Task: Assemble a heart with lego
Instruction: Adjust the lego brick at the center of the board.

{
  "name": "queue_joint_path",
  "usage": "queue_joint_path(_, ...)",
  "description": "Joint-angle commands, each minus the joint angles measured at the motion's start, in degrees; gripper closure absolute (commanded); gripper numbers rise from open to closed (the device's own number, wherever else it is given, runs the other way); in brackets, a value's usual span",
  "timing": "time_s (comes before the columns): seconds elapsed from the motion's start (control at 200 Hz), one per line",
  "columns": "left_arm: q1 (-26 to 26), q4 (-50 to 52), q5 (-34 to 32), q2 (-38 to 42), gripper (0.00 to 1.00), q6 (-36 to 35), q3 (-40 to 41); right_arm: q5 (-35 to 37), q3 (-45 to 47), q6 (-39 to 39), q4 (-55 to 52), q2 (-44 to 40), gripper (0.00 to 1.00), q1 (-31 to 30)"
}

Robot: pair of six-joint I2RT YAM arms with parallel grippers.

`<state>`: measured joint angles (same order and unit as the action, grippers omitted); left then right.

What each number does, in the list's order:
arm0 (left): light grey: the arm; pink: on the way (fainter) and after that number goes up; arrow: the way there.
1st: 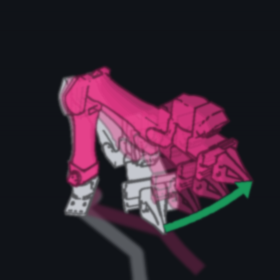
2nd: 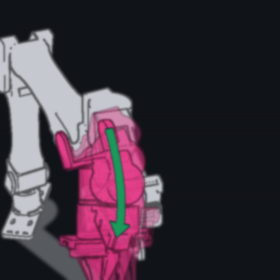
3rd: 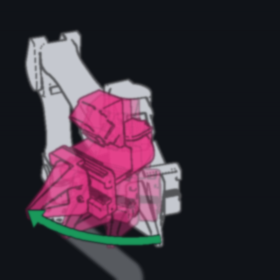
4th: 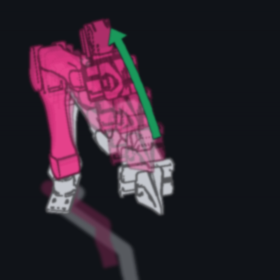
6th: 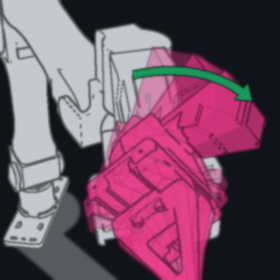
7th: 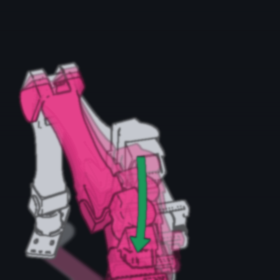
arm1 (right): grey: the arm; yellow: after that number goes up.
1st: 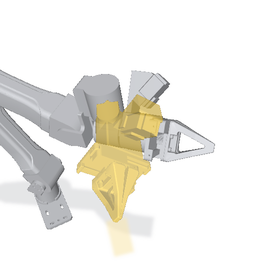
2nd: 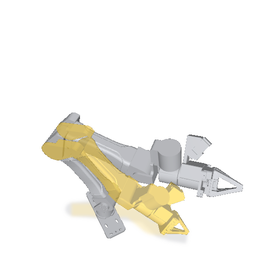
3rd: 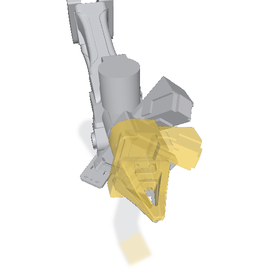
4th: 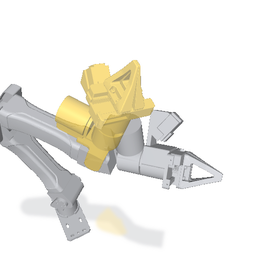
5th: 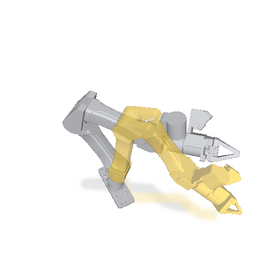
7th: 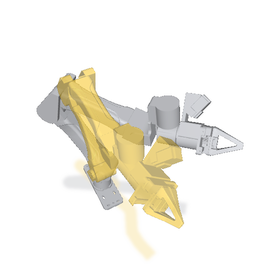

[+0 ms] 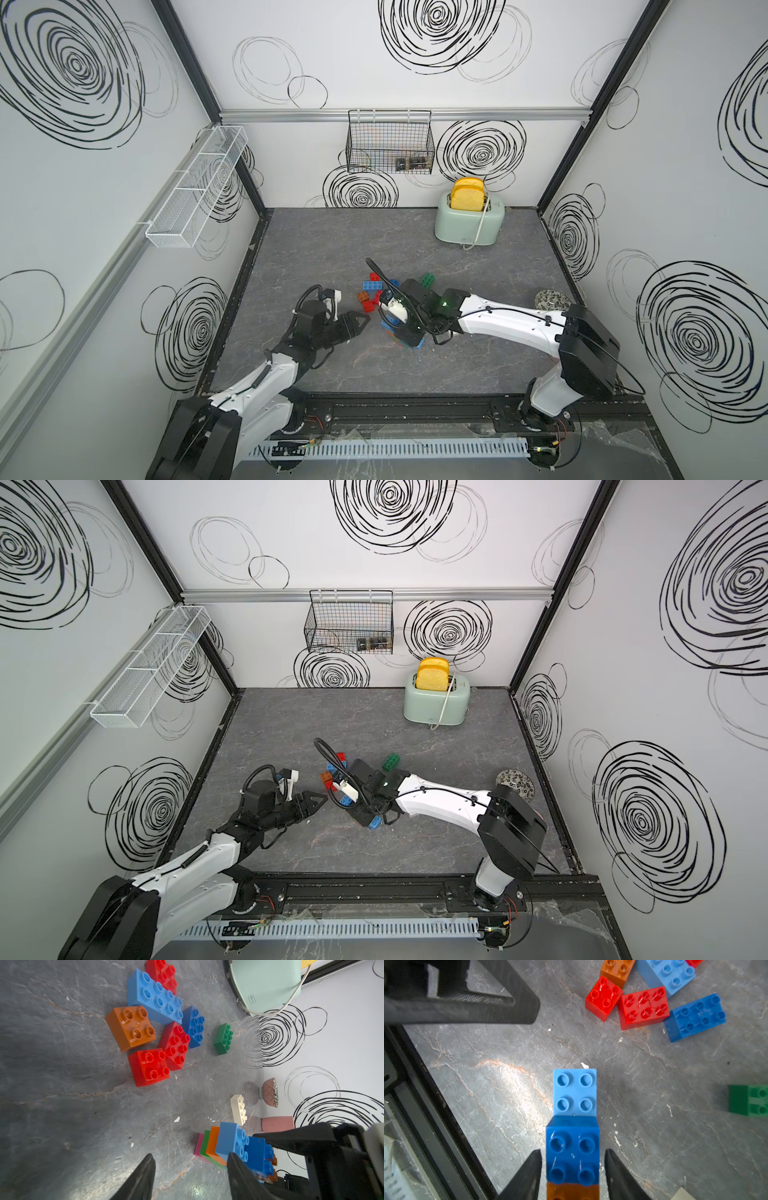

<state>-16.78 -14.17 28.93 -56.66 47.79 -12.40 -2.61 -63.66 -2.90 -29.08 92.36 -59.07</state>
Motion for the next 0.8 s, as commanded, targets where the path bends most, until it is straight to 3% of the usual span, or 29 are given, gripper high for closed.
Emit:
queue_joint_path(0.0,0.94,1.02,0.52,1.01,0.4,-1.28,-1.86,-1.35,0.47,0.98,-0.03,0.6,0.5,0.35)
queue_joint_path(0.65,2.78,2.03,1.53,0.94,0.4,-1.65,-2.55,-3.33,-0.06,1.77,-0.2,3.09,0.68,0.35)
queue_joint_path(0.796,4.34,4.91,1.99,1.53,0.4,-3.08,-4.32,-9.69,-1.52,2.1,0.86,2.95,0.68,1.73)
